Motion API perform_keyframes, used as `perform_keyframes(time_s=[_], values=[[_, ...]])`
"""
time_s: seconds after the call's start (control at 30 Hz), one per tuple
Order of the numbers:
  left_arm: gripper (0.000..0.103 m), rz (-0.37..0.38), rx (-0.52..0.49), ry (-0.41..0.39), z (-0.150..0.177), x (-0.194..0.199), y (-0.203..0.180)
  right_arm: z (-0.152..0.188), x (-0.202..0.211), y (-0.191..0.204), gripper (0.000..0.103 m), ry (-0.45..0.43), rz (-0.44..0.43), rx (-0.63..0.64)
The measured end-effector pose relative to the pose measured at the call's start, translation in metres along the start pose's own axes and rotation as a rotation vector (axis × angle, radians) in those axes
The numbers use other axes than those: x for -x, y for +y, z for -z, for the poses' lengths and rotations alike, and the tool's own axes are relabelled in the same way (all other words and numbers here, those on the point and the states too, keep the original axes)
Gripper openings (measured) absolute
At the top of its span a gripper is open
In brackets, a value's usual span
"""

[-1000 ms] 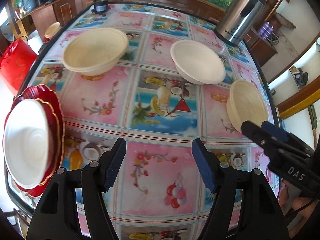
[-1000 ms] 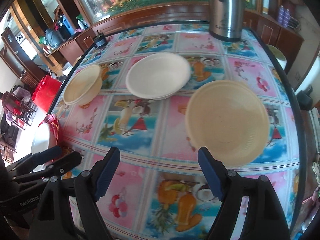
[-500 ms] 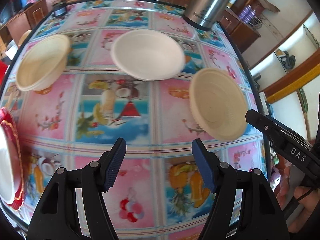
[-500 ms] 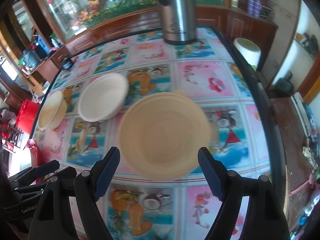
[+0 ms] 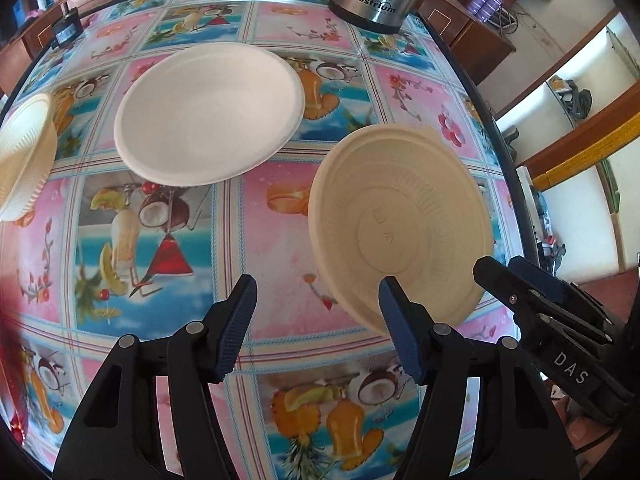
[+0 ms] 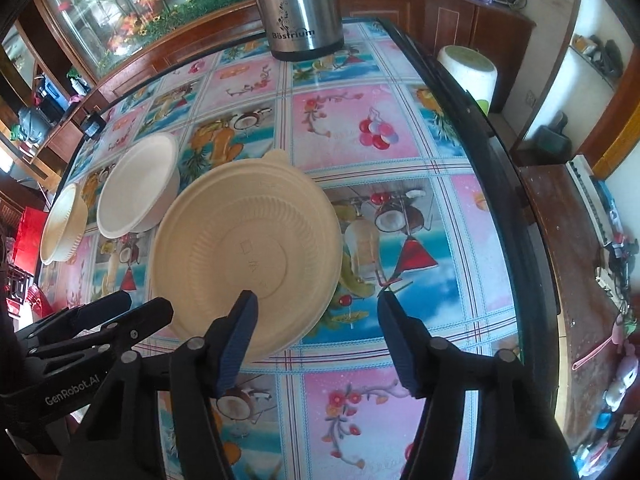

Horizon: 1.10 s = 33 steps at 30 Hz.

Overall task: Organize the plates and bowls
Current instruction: 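Grasp the rim of the beige plate with the left tool, then lift the beige plate and carry it toward the red plate stack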

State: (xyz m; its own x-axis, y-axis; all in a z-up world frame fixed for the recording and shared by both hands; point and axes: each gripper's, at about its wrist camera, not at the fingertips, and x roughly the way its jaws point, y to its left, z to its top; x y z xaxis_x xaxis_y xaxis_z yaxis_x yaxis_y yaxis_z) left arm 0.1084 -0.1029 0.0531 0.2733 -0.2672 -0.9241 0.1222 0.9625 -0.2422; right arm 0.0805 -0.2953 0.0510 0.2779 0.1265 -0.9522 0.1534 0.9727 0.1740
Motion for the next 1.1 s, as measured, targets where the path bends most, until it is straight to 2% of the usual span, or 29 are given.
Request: perform_keyframes(time_s=[0.13, 0.23, 0.37, 0.4, 0.5, 0.63, 1.1], values=[[0.059, -0.008, -0.003, 0.008, -0.005, -0.006, -0.004, -0.003, -0.006, -0.004, 0.052, 0.011, -0.007, -0.002], [0.057, -0.023, -0.011, 0.015, -0.008, -0.013, -0.006, -0.005, -0.012, -0.005, 0.044, 0.025, -0.005, 0.003], [0.035, -0.014, 0.013, 0.050, -0.009, -0.028, -0.004, -0.005, -0.020, -0.006, 0.031, 0.047, -0.012, 0.004], [0.033, -0.011, 0.013, 0.053, -0.009, -0.028, -0.005, -0.004, -0.021, -0.006, 0.025, 0.052, -0.019, 0.007], [0.021, -0.008, -0.002, 0.047, -0.006, -0.028, -0.009, -0.003, -0.020, -0.001, 0.018, 0.048, -0.036, 0.030], [0.021, -0.008, -0.004, 0.044, -0.001, -0.025, -0.007, 0.000, -0.016, 0.005, 0.018, 0.039, -0.026, 0.057], [0.021, -0.030, 0.037, 0.006, 0.021, 0.003, 0.029, 0.020, -0.010, 0.041, 0.018, 0.045, -0.080, 0.098]])
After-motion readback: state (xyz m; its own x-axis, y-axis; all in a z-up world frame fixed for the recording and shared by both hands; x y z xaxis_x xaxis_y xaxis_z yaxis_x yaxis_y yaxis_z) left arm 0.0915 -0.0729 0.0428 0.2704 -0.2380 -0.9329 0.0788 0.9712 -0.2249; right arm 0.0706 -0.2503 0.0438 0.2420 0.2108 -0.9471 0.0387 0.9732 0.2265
